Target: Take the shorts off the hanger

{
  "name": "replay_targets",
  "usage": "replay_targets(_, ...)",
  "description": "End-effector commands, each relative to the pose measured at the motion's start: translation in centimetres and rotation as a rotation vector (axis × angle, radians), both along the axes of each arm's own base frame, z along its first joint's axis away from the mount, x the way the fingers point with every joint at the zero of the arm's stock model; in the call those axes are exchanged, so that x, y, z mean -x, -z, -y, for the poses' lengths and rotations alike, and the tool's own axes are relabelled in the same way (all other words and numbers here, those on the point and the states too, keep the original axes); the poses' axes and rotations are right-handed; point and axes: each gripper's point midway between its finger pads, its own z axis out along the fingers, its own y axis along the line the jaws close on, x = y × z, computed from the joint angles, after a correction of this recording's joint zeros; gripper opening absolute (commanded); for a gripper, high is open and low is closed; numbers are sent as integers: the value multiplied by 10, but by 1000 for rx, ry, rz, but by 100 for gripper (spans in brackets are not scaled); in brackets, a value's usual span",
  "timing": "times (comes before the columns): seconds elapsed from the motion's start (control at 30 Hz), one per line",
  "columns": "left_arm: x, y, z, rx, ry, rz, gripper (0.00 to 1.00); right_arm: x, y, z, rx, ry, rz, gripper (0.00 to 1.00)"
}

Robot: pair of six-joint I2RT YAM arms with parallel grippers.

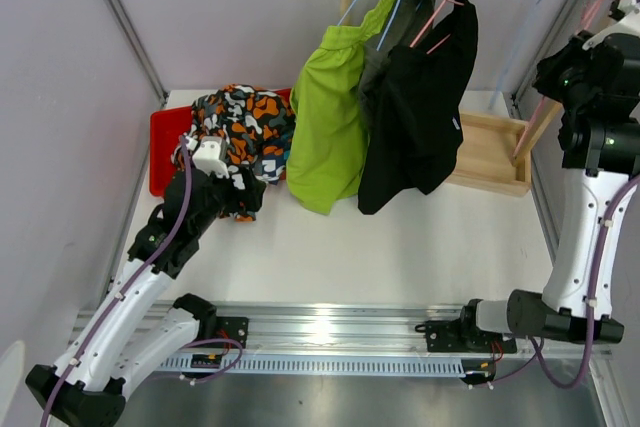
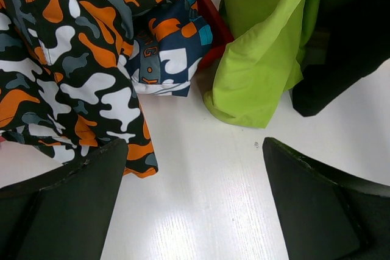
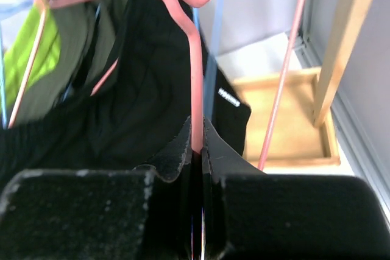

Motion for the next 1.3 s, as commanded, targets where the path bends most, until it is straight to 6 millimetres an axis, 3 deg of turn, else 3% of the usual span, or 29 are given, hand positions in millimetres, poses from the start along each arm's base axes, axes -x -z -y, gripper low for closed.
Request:
replay_targets(0.0,1,-14,4,22,17,37,99,-13,-37,16,-18,13,131,0)
replay_targets(0.03,1,-15,4,21,17,39,99,-14,-45,22,-14,26,142,0)
replay_targets(0.1,1,-15,3,19,14,38,99,-33,-36,27,-20,30,107,0)
replay_targets(0.17,1,-14,3,21,15,36,99,-42,-42,24,-30,6,119,0)
replay_targets(0.23,2,-14,4,23,20,38,99,-64,-29,24,-40,-13,80,0)
replay_targets(0.27,2,-15,4,25,19,38,99,-65,-39,23,-34,-19,102,0)
replay_targets(0.3,2,-14,4,25,21,36,99,-80,-25,25,-45,-24,64,0)
replay_targets(0.33,2,-14,5,23,23,37,99,-86,-24,25,-47,-29,57,0)
replay_targets(0.37,2,-14,4,23,21,35,99,-87,-34,24,-51,-45,82,0)
replay_targets(0.4,2,-13,3,21,17,34,100,-101,-22,25,-62,-51,50,0)
replay_targets(0.47,2,-14,3,20,14,36,99,-106,-29,25,-68,-62,68,0)
replay_targets(0.53,1,-13,3,18,12,32,99,-120,-17,31,-87,-65,40,0)
replay_targets(0.6,1,-12,3,16,9,30,99,-123,-15,37,-111,-76,40,0)
replay_targets(0.8,-1,-10,2,9,2,21,99,-133,13,60,-183,-78,-24,0)
replay_targets(0.9,-3,-10,0,1,-8,21,99,-129,17,58,-198,-81,-39,0)
replay_targets(0.93,-4,-10,-1,-2,-13,24,99,-127,16,55,-198,-90,-35,3)
replay_targets(0.97,-6,-11,-1,-5,-16,23,99,-120,7,51,-190,-94,-16,29)
replay_targets(1.03,-8,-17,0,-4,-19,28,99,-117,10,45,-182,-92,-23,55)
replay_targets(1.07,-11,-21,2,-2,-17,30,99,-107,0,42,-171,-83,-3,82)
replay_targets(1.1,-13,-28,4,6,-13,42,99,-107,8,40,-169,-80,-23,91)
replay_targets(1.13,-14,-31,5,7,-12,43,99,-103,9,39,-171,-79,-24,99)
replay_targets(1.17,-18,-38,9,9,-8,49,99,-95,-1,37,-165,-79,2,100)
replay_targets(1.27,-24,-56,24,0,27,72,99,-86,9,38,-168,-55,-19,99)
